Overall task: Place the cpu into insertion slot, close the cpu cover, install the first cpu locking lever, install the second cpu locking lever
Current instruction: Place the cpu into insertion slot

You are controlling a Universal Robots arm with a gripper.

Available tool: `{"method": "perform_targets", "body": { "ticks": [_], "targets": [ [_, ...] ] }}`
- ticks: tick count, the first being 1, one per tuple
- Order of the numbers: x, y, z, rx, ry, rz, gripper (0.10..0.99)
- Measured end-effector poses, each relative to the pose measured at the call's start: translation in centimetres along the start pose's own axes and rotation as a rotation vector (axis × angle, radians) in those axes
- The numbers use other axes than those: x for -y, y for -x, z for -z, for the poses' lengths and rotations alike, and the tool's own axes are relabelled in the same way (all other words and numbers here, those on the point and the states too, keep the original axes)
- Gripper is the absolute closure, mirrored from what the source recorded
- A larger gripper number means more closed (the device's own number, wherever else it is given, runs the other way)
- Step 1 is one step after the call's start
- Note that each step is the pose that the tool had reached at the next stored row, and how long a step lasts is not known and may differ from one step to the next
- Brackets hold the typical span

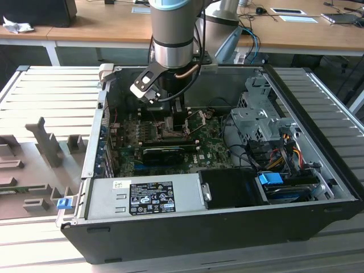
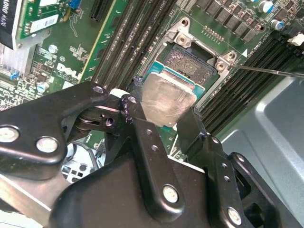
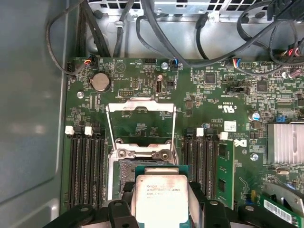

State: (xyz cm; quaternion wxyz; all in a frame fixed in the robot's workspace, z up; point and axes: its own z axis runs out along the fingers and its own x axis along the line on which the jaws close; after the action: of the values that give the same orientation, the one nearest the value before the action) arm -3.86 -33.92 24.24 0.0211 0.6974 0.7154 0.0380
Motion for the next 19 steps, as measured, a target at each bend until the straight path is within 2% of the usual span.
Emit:
{"method": "perform_targets", "body": {
  "ticks": [7, 19],
  "targets": [
    [0.02, -0.42, -0.37, 0.0001, 0.0, -0.001, 0.557],
    [0.05, -0.54, -0.78, 0.0003, 0.0, -0.001, 0.557]
  ]
}}
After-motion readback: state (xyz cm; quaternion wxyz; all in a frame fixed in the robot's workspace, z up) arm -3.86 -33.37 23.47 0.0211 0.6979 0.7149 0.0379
